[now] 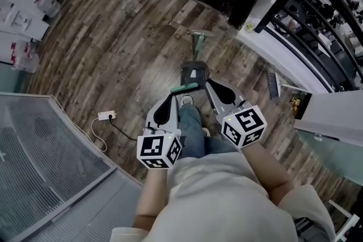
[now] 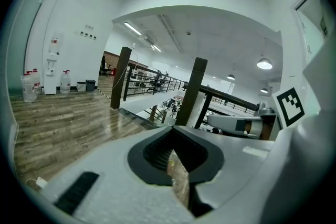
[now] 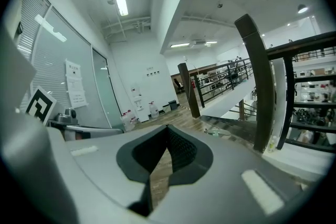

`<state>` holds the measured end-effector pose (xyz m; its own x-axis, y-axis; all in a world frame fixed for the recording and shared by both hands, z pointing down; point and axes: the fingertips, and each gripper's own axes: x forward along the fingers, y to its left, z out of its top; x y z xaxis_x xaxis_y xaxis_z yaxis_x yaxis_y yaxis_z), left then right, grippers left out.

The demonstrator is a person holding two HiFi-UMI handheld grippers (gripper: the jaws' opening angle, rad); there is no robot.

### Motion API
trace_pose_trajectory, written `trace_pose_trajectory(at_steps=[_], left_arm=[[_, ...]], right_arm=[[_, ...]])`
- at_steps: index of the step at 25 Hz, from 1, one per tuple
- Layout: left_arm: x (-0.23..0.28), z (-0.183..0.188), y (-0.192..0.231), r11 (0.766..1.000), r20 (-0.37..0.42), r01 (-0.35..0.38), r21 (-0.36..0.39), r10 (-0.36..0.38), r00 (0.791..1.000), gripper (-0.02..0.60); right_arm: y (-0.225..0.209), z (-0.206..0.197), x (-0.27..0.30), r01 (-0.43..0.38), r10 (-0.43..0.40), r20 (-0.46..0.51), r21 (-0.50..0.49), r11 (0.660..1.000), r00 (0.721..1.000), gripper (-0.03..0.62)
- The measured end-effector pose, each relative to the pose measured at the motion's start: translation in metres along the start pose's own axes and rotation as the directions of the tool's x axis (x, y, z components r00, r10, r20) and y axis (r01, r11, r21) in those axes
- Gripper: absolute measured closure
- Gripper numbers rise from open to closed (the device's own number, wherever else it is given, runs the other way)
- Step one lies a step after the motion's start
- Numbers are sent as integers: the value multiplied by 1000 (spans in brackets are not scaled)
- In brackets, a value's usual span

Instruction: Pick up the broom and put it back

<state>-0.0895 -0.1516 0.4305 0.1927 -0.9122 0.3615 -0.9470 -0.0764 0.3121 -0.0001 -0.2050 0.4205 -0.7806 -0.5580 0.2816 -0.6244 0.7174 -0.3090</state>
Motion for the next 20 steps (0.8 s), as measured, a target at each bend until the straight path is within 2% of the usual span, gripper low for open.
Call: trace_pose_trajectory(at_steps=[8,20], left_arm=[[49,5,29,1000,-32,21,-13,-21,999,578],[115,-2,66,999,-74,51,-17,-53,996,578]], right_arm=[[-35,-1,46,57,-56,-22,17,998,998,588],[-87,-23,112,117,-115,-68,33,993,991,588]])
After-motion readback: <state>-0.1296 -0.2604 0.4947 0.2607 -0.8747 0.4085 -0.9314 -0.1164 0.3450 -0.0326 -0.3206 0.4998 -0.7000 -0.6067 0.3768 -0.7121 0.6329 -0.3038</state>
